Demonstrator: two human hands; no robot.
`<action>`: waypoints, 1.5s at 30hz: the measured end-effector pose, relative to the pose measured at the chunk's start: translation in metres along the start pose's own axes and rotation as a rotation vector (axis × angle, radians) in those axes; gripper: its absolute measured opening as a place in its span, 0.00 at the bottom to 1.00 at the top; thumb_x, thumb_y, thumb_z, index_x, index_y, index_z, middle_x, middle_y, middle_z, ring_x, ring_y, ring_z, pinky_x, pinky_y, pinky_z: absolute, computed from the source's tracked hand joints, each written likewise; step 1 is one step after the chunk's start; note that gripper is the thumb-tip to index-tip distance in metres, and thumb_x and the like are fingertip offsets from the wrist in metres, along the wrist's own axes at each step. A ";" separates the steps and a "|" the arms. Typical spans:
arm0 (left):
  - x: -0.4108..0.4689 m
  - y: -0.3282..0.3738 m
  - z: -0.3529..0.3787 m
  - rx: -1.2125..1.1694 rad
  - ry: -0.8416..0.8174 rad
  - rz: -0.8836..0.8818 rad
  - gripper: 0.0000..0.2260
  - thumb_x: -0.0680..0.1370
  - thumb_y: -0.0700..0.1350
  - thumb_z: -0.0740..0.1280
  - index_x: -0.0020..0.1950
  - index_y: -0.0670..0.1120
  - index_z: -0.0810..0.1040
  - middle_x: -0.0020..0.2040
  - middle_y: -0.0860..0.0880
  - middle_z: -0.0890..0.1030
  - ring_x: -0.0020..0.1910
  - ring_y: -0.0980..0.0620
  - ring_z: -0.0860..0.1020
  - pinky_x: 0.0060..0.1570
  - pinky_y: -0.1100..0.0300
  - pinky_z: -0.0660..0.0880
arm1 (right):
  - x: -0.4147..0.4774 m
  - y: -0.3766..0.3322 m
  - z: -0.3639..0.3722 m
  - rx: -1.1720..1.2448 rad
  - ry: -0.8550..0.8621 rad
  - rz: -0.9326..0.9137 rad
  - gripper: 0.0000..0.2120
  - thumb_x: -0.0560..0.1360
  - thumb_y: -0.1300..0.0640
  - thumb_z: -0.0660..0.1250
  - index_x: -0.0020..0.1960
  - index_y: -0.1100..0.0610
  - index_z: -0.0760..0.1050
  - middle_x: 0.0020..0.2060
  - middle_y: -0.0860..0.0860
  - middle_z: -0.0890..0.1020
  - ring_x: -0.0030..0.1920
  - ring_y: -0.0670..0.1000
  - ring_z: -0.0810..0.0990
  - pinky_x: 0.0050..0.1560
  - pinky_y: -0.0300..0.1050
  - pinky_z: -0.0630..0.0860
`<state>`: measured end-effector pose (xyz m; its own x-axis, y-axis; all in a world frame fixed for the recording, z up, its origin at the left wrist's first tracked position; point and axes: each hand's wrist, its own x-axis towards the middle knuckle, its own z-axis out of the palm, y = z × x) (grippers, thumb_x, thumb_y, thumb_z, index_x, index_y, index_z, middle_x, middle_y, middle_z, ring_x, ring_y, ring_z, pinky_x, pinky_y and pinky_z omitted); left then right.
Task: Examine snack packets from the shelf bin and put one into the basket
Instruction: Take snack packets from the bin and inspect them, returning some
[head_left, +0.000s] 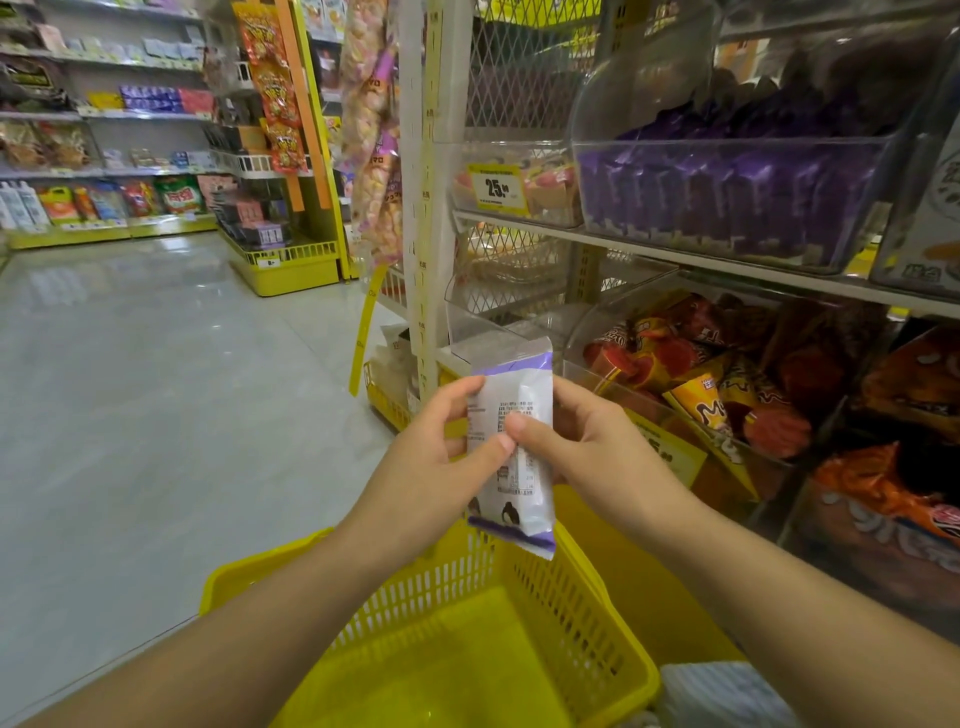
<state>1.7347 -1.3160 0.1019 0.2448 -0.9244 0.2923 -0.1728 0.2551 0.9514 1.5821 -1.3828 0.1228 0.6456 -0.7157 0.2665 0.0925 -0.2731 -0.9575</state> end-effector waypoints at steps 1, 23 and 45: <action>0.000 0.001 -0.001 0.018 0.001 0.003 0.20 0.77 0.43 0.69 0.61 0.65 0.69 0.58 0.62 0.77 0.50 0.57 0.83 0.43 0.62 0.80 | 0.000 0.000 0.000 -0.008 -0.009 -0.004 0.14 0.77 0.60 0.66 0.62 0.55 0.76 0.53 0.54 0.84 0.53 0.55 0.83 0.50 0.53 0.82; 0.006 -0.003 -0.016 0.059 -0.030 -0.048 0.14 0.78 0.45 0.66 0.58 0.62 0.76 0.51 0.54 0.85 0.47 0.54 0.84 0.40 0.62 0.80 | -0.004 -0.003 0.002 0.085 -0.137 0.113 0.15 0.81 0.58 0.60 0.66 0.50 0.73 0.54 0.53 0.84 0.53 0.53 0.84 0.49 0.51 0.82; 0.001 0.004 -0.004 -0.112 -0.179 -0.201 0.22 0.79 0.45 0.66 0.72 0.58 0.68 0.64 0.57 0.78 0.58 0.57 0.80 0.55 0.55 0.79 | 0.003 -0.001 -0.007 0.400 -0.069 0.266 0.15 0.81 0.53 0.56 0.65 0.50 0.74 0.57 0.51 0.83 0.54 0.50 0.83 0.46 0.48 0.82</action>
<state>1.7377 -1.3145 0.1066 0.0891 -0.9924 0.0847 -0.0288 0.0825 0.9962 1.5786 -1.3890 0.1250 0.7337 -0.6793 0.0113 0.1929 0.1924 -0.9622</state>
